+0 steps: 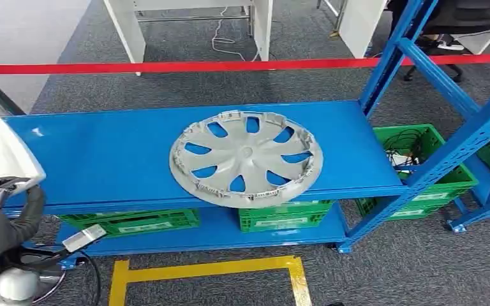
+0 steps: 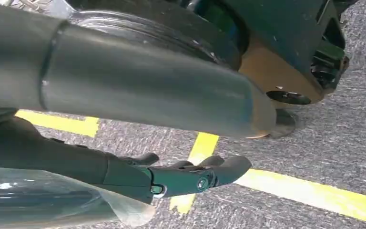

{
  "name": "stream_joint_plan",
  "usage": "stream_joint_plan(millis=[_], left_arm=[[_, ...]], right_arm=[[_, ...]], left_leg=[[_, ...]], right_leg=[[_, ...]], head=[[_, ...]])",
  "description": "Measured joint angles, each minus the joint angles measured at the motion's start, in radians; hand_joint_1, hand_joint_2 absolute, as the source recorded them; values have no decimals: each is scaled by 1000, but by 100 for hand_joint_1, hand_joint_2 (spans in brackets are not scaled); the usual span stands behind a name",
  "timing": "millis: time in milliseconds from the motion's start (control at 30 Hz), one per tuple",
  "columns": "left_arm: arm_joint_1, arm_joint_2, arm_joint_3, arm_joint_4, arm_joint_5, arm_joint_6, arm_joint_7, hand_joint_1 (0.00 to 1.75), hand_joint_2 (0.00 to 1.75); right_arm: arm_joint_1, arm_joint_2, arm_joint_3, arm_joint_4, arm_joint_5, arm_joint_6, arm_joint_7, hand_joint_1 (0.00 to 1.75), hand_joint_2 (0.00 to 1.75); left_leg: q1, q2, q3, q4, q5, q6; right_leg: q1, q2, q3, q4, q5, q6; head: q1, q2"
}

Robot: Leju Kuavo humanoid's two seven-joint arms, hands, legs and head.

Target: Take the parts from the cabinet and place them on the table.

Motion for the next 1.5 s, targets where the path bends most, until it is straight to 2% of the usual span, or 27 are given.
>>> stream_joint_plan(millis=[133, 233, 367, 567, 767, 833, 867, 900, 933, 1000, 1033, 1067, 1100, 1133, 1167, 1200, 1233, 1300, 1367, 1400, 1433, 1467, 1500], left_arm=[[5, -3, 8, 0, 10, 0, 13, 175, 175], [9, 3, 7, 0, 24, 0, 71, 175, 175], [16, 35, -15, 3, 20, 0, 150, 175, 175], [24, 71, -46, 3, 22, 0, 182, 175, 175], [42, 103, -53, 3, 24, 0, 202, 175, 175], [49, 113, -53, 2, 25, 0, 202, 175, 175], [52, 116, -53, 0, 27, 0, 202, 175, 175], [53, 117, -53, -2, 27, 0, 202, 175, 175], [54, 119, -53, -5, 31, 0, 203, 175, 175], [67, 125, -53, -6, 33, 0, 206, 175, 175], [74, 126, -53, -6, 33, 0, 212, 175, 175], [80, 129, -53, -8, 33, 0, 216, 175, 175], [85, 131, -53, -10, 33, 0, 217, 175, 175], [89, 133, -53, -13, 33, 0, 217, 175, 175], [91, 135, -53, -15, 32, 0, 219, 175, 175], [92, 138, -53, -19, 32, 0, 222, 175, 175], [94, 142, -52, -24, 32, 0, 224, 175, 175], [98, 147, -51, -31, 32, 0, 229, 175, 175], [100, 152, -50, -33, 32, 1, 232, 175, 175], [104, 153, -50, -34, 32, 1, 232, 175, 175], [104, 155, -49, -35, 31, 1, 232, 175, 175], [104, 158, -50, -37, 31, 1, 232, 175, 175], [104, 158, -50, -37, 32, 1, 232, 175, 175]], right_arm=[[0, 0, 0, 0, -3, 0, -2, 0, 0], [0, 0, 0, 0, -6, 0, -3, 0, 0], [-1, 0, 0, 0, -7, 0, -5, 0, 0], [-1, 0, 0, 0, -8, -2, -5, 0, 0], [-4, 6, 0, 0, -7, -3, -5, 0, 0], [-6, 9, 0, 0, -6, -3, -5, 0, 0], [-7, 10, 0, 0, -6, -3, -5, 0, 0], [-8, 10, 0, 0, -6, -4, -5, 0, 0], [-8, 10, 0, 0, -6, -5, -5, 0, 0], [-6, 11, 0, 0, -6, -6, -4, 0, 0], [-5, 11, 0, 0, -6, -7, -4, 0, 0], [-4, 12, 1, 0, -5, -7, -3, 0, 0], [-4, 12, 1, 0, -5, -9, -3, 0, 0], [-5, 12, 1, 0, -5, -10, -3, 0, 0], [-6, 12, 1, 0, -5, -10, -3, 0, 0], [-7, 12, 1, 0, -5, -10, -3, 0, 0], [-7, 18, 1, 0, -5, -10, -3, 0, 0], [-8, 18, 1, 0, -5, -10, -3, 0, 0], [-5, 19, 1, 0, -5, -11, -2, 0, 0], [-7, 20, 0, 0, -6, -13, -3, 0, 0], [-7, 20, 0, 0, -6, -14, -3, 0, 0], [-7, 21, 0, 0, -6, -14, -3, 0, 0], [-7, 22, 1, 0, -6, -14, -3, 0, 0]], left_leg=[[0, 0, 0, 0, 0, 0], [0, 0, 0, 0, 0, 0], [0, 0, 0, 0, 0, 0], [0, 0, 0, 0, 0, 0], [-6, 0, -4, 7, -4, 6], [-9, 0, -5, 5, 3, 14], [3, 0, -1, -13, 15, 26], [2, 1, -1, -19, 19, 28], [4, 1, -6, -19, 22, 33], [3, 1, -15, -18, 26, 35], [3, 1, -18, -18, 28, 33], [4, 0, -19, -17, 29, 31], [6, -1, -20, -17, 31, 28], [8, -2, -20, -14, 32, 26], [11, -4, -21, -10, 32, 21], [13, -5, -25, -3, 30, 11], [9, -8, -36, 4, 32, 1], [7, -11, -46, 10, 43, -14], [9, -13, -54, 10, 52, -25], [13, -12, -63, 21, 32, -29], [13, -10, -77, 60, -16, -34], [13, -10, -100, 133, -74, -38], [13, -10, -119, 208, -121, -40]], right_leg=[[0, 0, 0, 0, 0, 0], [0, 0, 0, 0, 0, 0], [0, 0, -1, 0, 0, 0], [0, 0, 0, 0, 0, 0], [-6, -1, -1, -2, 4, 7], [-9, -1, 0, -5, 11, 16], [-8, 1, -4, -1, 1, 18], [-8, 15, -18, 14, -18, 19], [-7, 24, -40, 63, -53, 20], [-9, 33, -119, 233, -130, 23], [-9, 33, -151, 299, -145, 25], [-9, 33, -160, 315, -131, 27], [-11, 33, -147, 284, -93, 28], [-13, 33, -116, 217, -44, 30], [-16, 33, -71, 121, 7, 33], [-20, 35, -38, 44, 21, 38], [-13, 45, -22, 38, 18, 30], [-13, 48, -35, 32, 12, 15], [-14, 45, -55, 34, 20, -2], [-15, 40, -54, 34, 28, -14], [-15, 39, -66, 33, 34, -25], [-12, 35, -77, 34, 43, -32], [-9, 32, -87, 34, 50, -34]], head=[[0, 0], [0, 0], [0, 0], [0, 0], [0, 0], [-1, 0], [-1, 0], [1, 0], [6, 0], [11, 0], [11, 0], [13, 0], [13, 0], [13, 0], [13, 0], [14, 0], [19, 0], [17, 0], [19, 0], [17, 0], [11, 0], [8, 0], [8, 0]])
